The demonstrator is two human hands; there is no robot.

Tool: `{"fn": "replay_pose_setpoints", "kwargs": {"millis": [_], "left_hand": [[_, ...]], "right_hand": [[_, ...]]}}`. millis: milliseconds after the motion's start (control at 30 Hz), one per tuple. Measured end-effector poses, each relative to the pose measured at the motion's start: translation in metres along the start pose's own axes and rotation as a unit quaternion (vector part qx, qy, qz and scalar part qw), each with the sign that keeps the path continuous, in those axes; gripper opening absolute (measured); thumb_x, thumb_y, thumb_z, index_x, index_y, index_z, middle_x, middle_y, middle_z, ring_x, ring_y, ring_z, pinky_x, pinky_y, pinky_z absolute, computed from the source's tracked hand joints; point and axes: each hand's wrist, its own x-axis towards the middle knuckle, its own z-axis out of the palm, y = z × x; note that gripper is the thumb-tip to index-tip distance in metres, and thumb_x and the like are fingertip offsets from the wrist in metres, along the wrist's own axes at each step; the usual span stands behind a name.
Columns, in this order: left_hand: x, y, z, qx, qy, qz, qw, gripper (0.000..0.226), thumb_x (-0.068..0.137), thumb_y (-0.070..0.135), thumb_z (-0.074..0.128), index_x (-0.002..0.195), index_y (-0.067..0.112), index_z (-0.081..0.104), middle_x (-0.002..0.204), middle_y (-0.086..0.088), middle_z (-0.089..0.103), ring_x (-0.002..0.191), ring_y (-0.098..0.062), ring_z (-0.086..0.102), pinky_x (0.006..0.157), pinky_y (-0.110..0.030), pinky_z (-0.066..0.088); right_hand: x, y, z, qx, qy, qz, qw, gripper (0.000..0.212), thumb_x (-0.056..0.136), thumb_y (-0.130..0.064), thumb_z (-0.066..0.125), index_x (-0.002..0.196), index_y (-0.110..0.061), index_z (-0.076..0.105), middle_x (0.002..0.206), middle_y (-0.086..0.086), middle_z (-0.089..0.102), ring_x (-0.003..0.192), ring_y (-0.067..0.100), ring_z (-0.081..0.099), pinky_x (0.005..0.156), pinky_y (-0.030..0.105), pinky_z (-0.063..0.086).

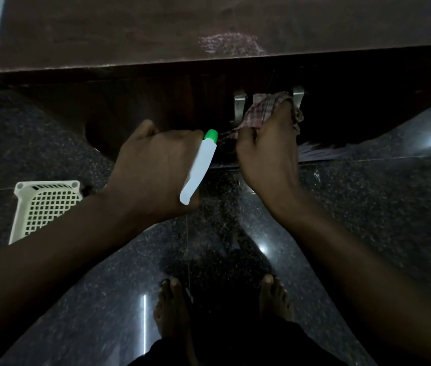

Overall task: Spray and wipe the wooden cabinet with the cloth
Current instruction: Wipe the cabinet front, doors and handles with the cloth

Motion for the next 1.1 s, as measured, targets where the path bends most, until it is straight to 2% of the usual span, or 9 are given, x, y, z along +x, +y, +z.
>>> {"fn": "replay_pose_setpoints", "kwargs": {"millis": [67,167,267,400,567,667,867,1000,1100], "left_hand": [[-0.001,0.001,0.001,0.001,-0.004,-0.004,1.000,0.022,0.058,0.025,0.051,0.075,0.022,0.038,0.063,0.005,0.050,0.054,-0.025,0.050,0.070,-0.040,0.043],[-0.002,0.002,0.001,-0.004,-0.007,-0.005,1.000,0.024,0.058,0.025,0.055,0.077,0.021,0.041,0.064,0.004,0.052,0.055,-0.025,0.051,0.071,-0.040,0.043],[-0.003,0.003,0.000,-0.008,-0.015,-0.008,1.000,0.025,0.058,0.026,0.056,0.077,0.021,0.041,0.065,0.006,0.051,0.056,-0.024,0.051,0.073,-0.039,0.042],[-0.001,0.001,-0.002,-0.014,-0.004,-0.007,1.000,0.020,0.059,0.024,0.052,0.076,0.021,0.042,0.063,0.005,0.051,0.054,-0.025,0.050,0.072,-0.042,0.043],[0.002,0.002,0.000,-0.007,-0.003,-0.005,1.000,0.021,0.059,0.025,0.050,0.074,0.022,0.036,0.062,0.007,0.046,0.053,-0.025,0.048,0.071,-0.041,0.043],[0.002,0.004,0.002,-0.003,0.001,0.005,1.000,0.023,0.059,0.024,0.051,0.075,0.023,0.035,0.060,0.006,0.045,0.051,-0.025,0.046,0.069,-0.041,0.044],[0.003,0.011,0.008,0.016,-0.017,0.004,1.000,0.024,0.057,0.022,0.056,0.075,0.020,0.040,0.061,0.004,0.049,0.051,-0.025,0.046,0.067,-0.040,0.043],[0.005,0.018,0.005,0.012,0.002,0.025,1.000,0.013,0.064,0.023,0.047,0.074,0.019,0.040,0.060,0.004,0.050,0.049,-0.025,0.046,0.066,-0.036,0.040],[0.011,0.025,0.002,0.008,0.011,0.046,0.999,0.007,0.072,0.025,0.038,0.073,0.019,0.040,0.059,0.004,0.048,0.046,-0.023,0.044,0.066,-0.034,0.035]], "right_hand": [[0.003,-0.004,0.001,-0.006,-0.016,0.019,1.000,0.050,0.091,-0.022,0.055,0.129,0.002,0.033,0.098,0.004,0.059,0.089,0.031,0.063,0.069,0.030,0.043],[0.002,-0.009,0.008,-0.011,-0.042,0.079,0.996,0.073,0.093,-0.034,0.052,0.143,0.000,0.011,0.105,0.012,0.067,0.089,0.036,0.065,0.075,0.046,0.054],[-0.002,-0.005,0.014,-0.034,0.000,0.078,0.996,0.084,0.094,-0.036,0.051,0.150,0.002,0.003,0.117,0.016,0.064,0.098,0.038,0.064,0.075,0.041,0.050],[-0.008,0.009,0.025,-0.069,0.039,0.049,0.996,0.079,0.094,-0.035,0.053,0.149,0.005,0.014,0.110,0.015,0.067,0.094,0.036,0.065,0.068,0.031,0.035],[-0.010,0.033,0.035,-0.098,0.007,0.032,0.995,0.062,0.094,-0.034,0.054,0.141,-0.003,0.028,0.099,0.009,0.068,0.085,0.032,0.066,0.066,0.029,0.033],[-0.010,0.040,0.033,-0.085,0.004,0.022,0.996,0.056,0.092,-0.035,0.054,0.137,-0.006,0.034,0.102,0.010,0.068,0.089,0.034,0.066,0.067,0.031,0.035],[-0.002,0.049,0.021,-0.145,0.044,-0.086,0.985,0.058,0.090,-0.033,0.055,0.136,-0.001,0.040,0.092,0.009,0.070,0.076,0.028,0.067,0.061,0.026,0.029],[-0.009,0.072,0.031,-0.176,-0.034,-0.040,0.983,0.049,0.092,-0.032,0.054,0.132,-0.008,0.039,0.101,0.011,0.068,0.085,0.034,0.067,0.062,0.030,0.031],[-0.011,0.085,0.033,-0.193,-0.056,-0.016,0.979,0.047,0.093,-0.035,0.054,0.129,-0.009,0.039,0.103,0.012,0.067,0.087,0.036,0.066,0.061,0.031,0.031]]}}
